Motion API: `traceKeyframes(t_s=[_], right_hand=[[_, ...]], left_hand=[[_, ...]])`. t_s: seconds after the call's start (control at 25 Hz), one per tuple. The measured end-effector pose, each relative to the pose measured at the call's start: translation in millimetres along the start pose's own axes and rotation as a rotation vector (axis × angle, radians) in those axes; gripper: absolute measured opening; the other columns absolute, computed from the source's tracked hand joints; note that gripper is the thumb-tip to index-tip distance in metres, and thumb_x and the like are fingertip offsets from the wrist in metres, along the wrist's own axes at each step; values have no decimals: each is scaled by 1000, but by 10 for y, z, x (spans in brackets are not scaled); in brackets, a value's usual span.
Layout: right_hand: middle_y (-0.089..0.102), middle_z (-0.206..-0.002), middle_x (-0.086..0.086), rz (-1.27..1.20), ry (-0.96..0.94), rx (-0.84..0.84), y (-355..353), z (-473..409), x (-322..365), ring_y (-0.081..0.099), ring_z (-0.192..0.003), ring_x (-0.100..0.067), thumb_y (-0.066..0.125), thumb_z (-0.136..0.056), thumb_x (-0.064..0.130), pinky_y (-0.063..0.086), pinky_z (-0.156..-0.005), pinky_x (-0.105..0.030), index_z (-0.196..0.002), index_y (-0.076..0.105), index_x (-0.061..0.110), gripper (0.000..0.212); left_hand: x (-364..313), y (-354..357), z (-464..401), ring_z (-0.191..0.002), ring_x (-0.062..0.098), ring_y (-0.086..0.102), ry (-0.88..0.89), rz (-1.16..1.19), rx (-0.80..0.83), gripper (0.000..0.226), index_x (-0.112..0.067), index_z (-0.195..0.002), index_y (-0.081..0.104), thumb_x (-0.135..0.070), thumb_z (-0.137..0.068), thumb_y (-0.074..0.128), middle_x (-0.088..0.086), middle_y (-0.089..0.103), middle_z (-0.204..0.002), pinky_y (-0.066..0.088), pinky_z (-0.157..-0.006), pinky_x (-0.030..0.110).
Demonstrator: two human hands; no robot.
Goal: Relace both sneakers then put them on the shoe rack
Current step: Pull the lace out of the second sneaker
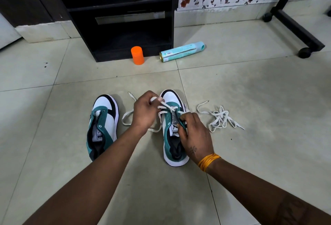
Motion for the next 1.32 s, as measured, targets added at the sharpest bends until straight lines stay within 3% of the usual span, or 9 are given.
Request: traceKeyframes(t_s=[0.08, 0.16, 0.32, 0.44, 0.52, 0.72, 1.0, 1.2, 1.32], right_hand=[[55, -108, -2, 0, 7, 3, 10, 1, 6, 59, -85, -28, 60, -96, 23, 48, -62, -37, -111, 52, 21, 17], [55, -108, -2, -3, 0, 7, 14, -2, 8, 59, -85, -28, 59, -96, 23, 48, -63, -37, -111, 51, 21, 17], [54, -106, -2, 9, -9, 3, 18, -5, -7, 58, -84, -28, 59, -96, 22, 46, -62, -37, -110, 51, 21, 17], [53, -105, -2, 5, -11, 8, 19, 1, -4, 58, -84, -28, 60, -96, 22, 45, -61, -37, -109, 51, 20, 16], [53, -105, -2, 12, -16, 8, 8, -4, 5, 58, -83, -28, 60, -96, 22, 45, -60, -37, -110, 51, 20, 16], [54, -105, -2, 5, 1, 2, -8, -2, 2, 58, -84, -28, 60, -96, 22, 44, -62, -37, -110, 52, 20, 16], [53, -107, -3, 13, 11, 20, 1, -7, 15, 58, -86, -30, 61, -95, 20, 45, -63, -38, -109, 51, 19, 17], [54, -109, -2, 13, 24, 19, -32, -9, 3, 59, -85, -29, 59, -97, 22, 50, -64, -40, -111, 52, 20, 16], [53, -108, -3, 22, 10, 14, -27, -10, 13, 59, -83, -28, 58, -97, 22, 50, -62, -40, -110, 51, 19, 15]], left_hand=[[48, -3, 0, -91, 42, 74, -270, 409, -83, 18, -12, -89, 56, -17, -106, 56, 19, 77, -96, 65, -81, 48], [65, -10, -9, -97, 38, 74, -256, 385, -78, 10, -14, -91, 62, -16, -101, 59, 19, 76, -105, 64, -85, 47], [-99, -39, 7, -112, 21, 62, 622, -717, 155, 38, -21, -115, 74, -22, -79, 60, -4, 75, -112, 49, -93, 34], [-217, 69, -16, -103, 28, 65, 749, -1122, 375, 30, -22, -109, 72, -21, -85, 55, 0, 73, -107, 54, -81, 40], [-226, 82, -41, -90, 32, 68, 670, -1023, 329, 22, -21, -102, 67, -21, -88, 51, 2, 73, -95, 54, -72, 41], [6, 0, -60, -79, 25, 76, 14, -82, 111, 7, -20, -82, 63, -18, -86, 57, 3, 76, -78, 62, -83, 49], [-74, 77, 41, -85, 6, 69, 345, -462, 227, 8, -29, -83, 78, -23, -83, 83, -11, 73, -87, 54, -81, 31], [-82, 84, 90, -83, 30, 76, -282, 341, -44, 18, -14, -86, 62, -8, -101, 55, 8, 77, -80, 59, -77, 38], [-90, 96, 171, -83, 20, 73, -144, 114, 106, 15, -22, -94, 76, -36, -93, 77, -1, 79, -91, 57, -77, 35]])
Point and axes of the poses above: each hand's wrist, its own z-axis away from the middle knuckle, its own y-axis out of the palm, x = y × z, the point moved 2 cm from there along -z, towards the middle knuckle
